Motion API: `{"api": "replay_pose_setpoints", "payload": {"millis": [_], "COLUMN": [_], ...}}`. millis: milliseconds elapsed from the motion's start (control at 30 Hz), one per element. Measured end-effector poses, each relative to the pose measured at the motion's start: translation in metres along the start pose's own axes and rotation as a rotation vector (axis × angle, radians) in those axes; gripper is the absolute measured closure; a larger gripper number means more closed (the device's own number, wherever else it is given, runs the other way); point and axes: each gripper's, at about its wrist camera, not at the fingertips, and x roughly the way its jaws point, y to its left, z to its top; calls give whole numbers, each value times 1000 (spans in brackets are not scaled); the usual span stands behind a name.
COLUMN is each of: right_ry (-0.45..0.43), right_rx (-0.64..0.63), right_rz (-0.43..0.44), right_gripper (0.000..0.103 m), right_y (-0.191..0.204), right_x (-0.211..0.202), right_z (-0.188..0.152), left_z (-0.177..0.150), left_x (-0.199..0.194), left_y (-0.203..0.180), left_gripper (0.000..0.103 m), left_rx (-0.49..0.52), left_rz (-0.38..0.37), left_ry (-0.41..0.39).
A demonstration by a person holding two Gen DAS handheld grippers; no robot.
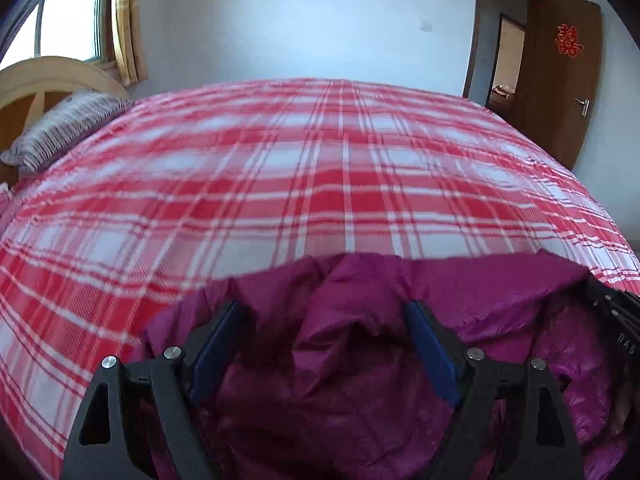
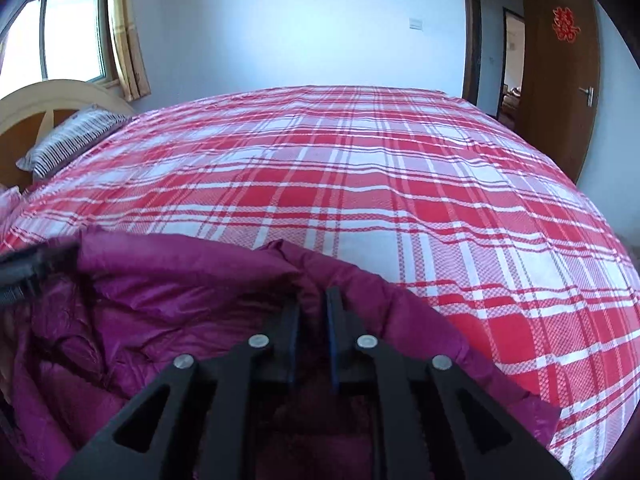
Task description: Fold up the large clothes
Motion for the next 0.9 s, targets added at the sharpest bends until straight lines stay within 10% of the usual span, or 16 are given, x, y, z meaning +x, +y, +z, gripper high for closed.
{"api": "replay_pose_setpoints", "payload": {"millis": [200, 533, 667, 833, 900], "right_ry": [-46, -57, 157, 169, 169], "right_rx": [113, 100, 80, 97, 95], "right_rz": [24, 18, -31, 21, 25], "right_gripper": [51, 51, 61, 61, 61], "right_y": [-14, 52, 56, 42, 41], "right_x": [-30, -47, 11, 16, 18], "right_z": [2, 68, 40, 13, 12], "left_z": [-6, -7, -6, 6, 14], "left_x": [3, 3, -12, -66, -53], "left_y": [4, -14, -8, 9, 0], "left_gripper": [19, 19, 19, 18, 18], "left_rx": [-25, 56, 29, -92, -50], "left_rz": [-15, 15, 10, -42, -19], "left_ry": [6, -1, -55, -261, -195]}}
